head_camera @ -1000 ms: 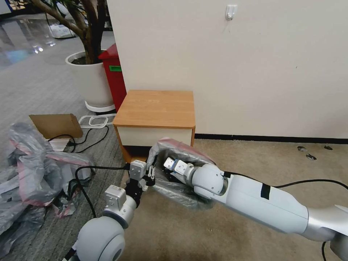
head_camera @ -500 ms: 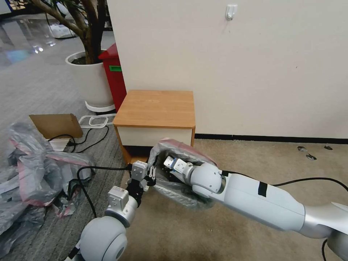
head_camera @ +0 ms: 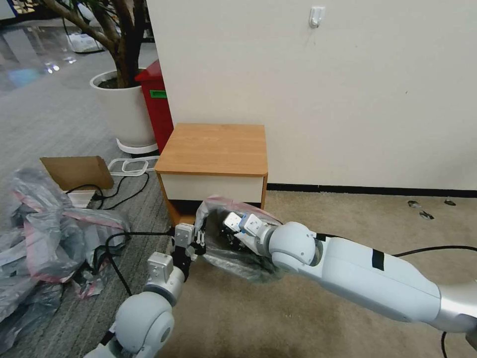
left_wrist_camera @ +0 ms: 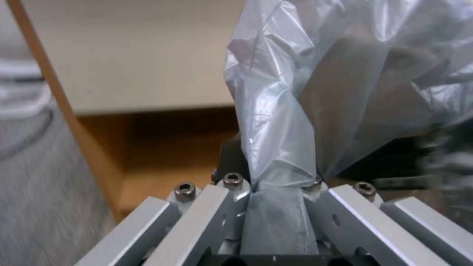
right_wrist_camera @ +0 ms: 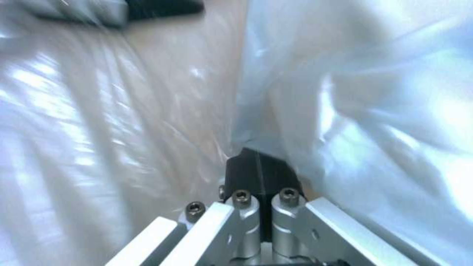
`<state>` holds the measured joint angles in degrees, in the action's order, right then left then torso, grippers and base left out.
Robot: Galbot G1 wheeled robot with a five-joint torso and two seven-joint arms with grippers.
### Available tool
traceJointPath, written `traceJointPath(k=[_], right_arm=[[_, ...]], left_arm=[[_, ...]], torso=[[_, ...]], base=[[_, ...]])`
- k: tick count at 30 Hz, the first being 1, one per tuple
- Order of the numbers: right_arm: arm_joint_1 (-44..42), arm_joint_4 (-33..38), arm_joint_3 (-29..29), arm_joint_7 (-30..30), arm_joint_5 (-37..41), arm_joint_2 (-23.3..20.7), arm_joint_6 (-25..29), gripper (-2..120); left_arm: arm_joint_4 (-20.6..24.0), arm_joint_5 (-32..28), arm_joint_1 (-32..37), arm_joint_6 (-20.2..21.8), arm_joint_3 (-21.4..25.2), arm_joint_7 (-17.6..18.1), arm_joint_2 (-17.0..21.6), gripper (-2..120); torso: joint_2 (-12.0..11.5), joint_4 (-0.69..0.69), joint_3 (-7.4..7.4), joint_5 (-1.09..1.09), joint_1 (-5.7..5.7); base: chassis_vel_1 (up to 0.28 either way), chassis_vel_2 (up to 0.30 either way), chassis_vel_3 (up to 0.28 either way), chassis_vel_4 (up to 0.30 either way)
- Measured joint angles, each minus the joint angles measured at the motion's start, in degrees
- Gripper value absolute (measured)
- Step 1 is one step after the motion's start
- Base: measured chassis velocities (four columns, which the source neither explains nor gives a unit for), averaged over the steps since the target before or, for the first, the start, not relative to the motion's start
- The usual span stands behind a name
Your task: Pick up the garbage bag from the table and place it over the trash can.
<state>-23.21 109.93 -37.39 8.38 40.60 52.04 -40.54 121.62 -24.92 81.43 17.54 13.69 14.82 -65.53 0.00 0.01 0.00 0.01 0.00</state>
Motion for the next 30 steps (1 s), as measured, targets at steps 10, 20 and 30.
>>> traceJointPath(k=[10, 20, 30], right_arm=[[-15.6, 10.8, 16.1, -1.3, 6.0, -6.9, 1.3, 0], [-45.9, 19.6, 46.0, 6.6, -5.9, -1.5, 12.9, 14], [-68.0, 22.4, 60.0, 4.2, -24.3, 13.0, 20.6, 50]], left_arm=[[-1.4, -16.6, -1.0, 0.5, -0.6, 7.6, -1.4, 6], [-1.2, -24.7, 2.2, 2.7, -1.4, 13.2, -3.4, 6], [-0.6, -20.1, 7.3, 2.6, -6.8, 15.1, -3.6, 6]], torso=[[0.0, -0.02, 0.0, 0.01, 0.0], [0.0, 0.0, -0.01, 0.01, -0.01], [0.0, -0.01, -0.01, -0.01, -0.01]], base=[[0.0, 0.0, 0.0, 0.0], [0.0, 0.0, 0.0, 0.0], [0.0, 0.0, 0.0, 0.0]])
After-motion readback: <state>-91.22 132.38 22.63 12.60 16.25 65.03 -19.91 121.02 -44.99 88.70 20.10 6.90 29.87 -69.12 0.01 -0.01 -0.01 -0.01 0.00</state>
